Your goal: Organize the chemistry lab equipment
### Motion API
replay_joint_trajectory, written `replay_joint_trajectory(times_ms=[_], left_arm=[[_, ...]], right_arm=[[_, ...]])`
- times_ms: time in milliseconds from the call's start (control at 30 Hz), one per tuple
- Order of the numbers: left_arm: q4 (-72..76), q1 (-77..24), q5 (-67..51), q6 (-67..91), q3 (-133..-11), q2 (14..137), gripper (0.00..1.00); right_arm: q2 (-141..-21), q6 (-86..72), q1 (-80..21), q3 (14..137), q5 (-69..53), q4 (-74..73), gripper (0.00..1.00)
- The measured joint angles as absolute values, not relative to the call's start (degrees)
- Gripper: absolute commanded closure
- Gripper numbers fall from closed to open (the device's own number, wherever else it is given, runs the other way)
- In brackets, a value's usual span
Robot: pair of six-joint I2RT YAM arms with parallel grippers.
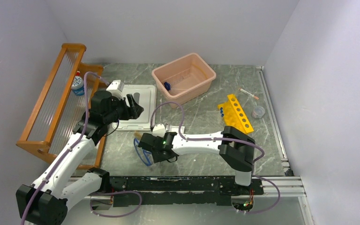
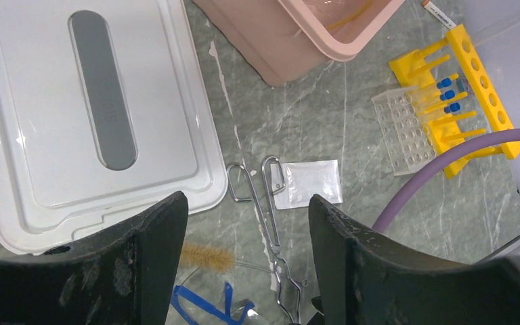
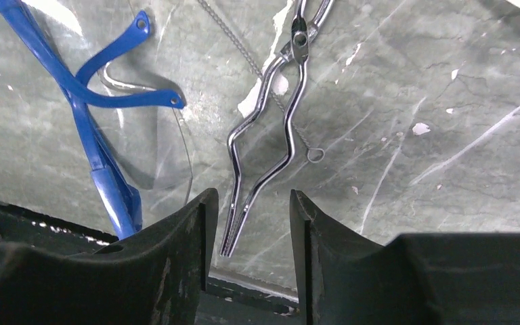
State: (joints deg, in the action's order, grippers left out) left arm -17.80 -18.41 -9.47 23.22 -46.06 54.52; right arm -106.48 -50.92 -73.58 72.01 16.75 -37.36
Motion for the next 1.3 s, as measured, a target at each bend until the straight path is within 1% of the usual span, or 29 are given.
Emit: replay_joint_trajectory(times_ms=[300, 400, 500, 600, 767, 800, 1067, 1300], left_arm=[[-16.8, -18.4, -9.2, 21.6, -44.3, 54.3, 0.30], [-16.3, -18.4, -9.2, 21.4, -44.1, 54.4, 0.30], [-16.0, -18.4, -9.2, 21.3, -43.7, 54.7, 0.30], [-15.9, -18.4, -9.2, 21.3, -43.4, 54.7, 0.29], [-15.7, -18.4, -9.2, 21.4, -43.3, 54.7, 0.29], [-15.7, -18.4, -9.1, 21.4, -43.3, 54.8, 0.29], [-16.1, -18.4, -8.3, 21.7, -43.3, 56.9, 0.28], [-15.7, -18.4, -11.3, 22.8, -42.8, 58.2, 0.20]], right_arm=[[-109.9, -52.8, -74.6, 75.1, 19.0, -40.0, 0.53], [-110.9, -53.3, -75.3, 75.0, 18.9, -41.3, 0.56], [-110.9, -54.0, -75.6, 74.9, 18.9, -41.5, 0.65], [-110.5, -54.7, -75.7, 74.3, 18.8, -41.2, 0.80], [-110.5, -55.2, -75.7, 74.2, 18.7, -41.3, 0.99], [-110.5, -55.3, -75.7, 74.2, 18.7, -41.4, 1.00], [-108.2, -56.5, -75.4, 71.5, 21.3, -41.5, 1.00], [-99.4, -57.3, -74.6, 66.2, 24.9, -41.3, 1.00]])
